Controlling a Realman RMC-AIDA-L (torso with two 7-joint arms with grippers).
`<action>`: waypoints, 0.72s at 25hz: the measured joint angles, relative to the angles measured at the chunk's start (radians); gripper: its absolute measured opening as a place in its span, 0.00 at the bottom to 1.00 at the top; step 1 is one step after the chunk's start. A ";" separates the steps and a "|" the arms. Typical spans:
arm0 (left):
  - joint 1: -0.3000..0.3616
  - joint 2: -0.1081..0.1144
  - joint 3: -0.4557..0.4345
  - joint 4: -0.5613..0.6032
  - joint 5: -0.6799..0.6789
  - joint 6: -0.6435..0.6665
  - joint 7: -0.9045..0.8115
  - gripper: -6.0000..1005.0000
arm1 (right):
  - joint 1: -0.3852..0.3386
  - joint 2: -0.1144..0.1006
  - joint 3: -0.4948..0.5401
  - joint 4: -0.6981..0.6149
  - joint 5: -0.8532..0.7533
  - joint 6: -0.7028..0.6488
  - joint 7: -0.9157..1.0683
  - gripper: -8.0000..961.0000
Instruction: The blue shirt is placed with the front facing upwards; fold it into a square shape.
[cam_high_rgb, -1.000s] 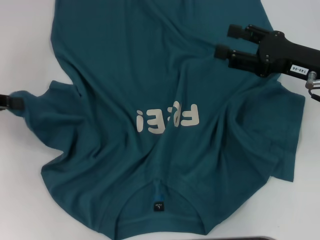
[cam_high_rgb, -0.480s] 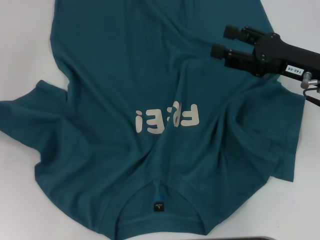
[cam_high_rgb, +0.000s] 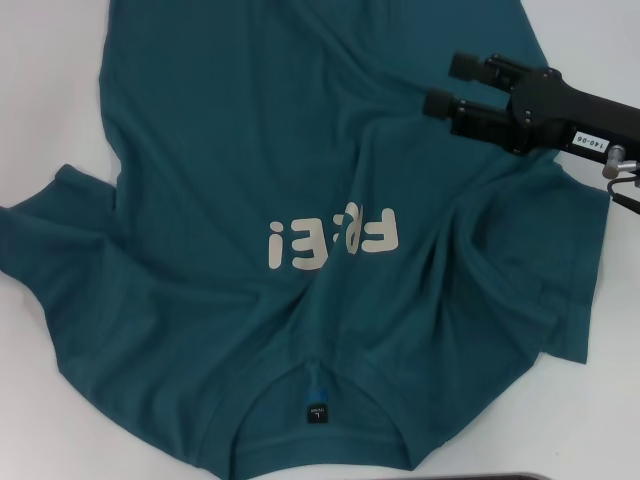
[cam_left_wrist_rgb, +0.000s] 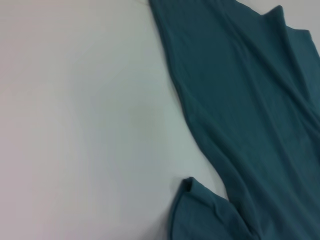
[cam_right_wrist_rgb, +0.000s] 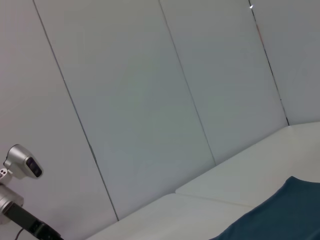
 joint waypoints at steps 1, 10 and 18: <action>-0.001 -0.001 0.002 -0.001 0.000 0.002 0.000 0.01 | -0.001 0.000 0.000 0.000 0.000 0.000 0.000 0.86; 0.004 0.005 -0.006 -0.028 0.010 0.006 0.000 0.01 | -0.003 0.000 0.000 0.000 0.000 0.000 0.000 0.86; -0.003 0.002 -0.007 -0.044 -0.015 0.083 0.002 0.01 | -0.002 0.000 0.000 0.000 0.000 0.000 -0.001 0.86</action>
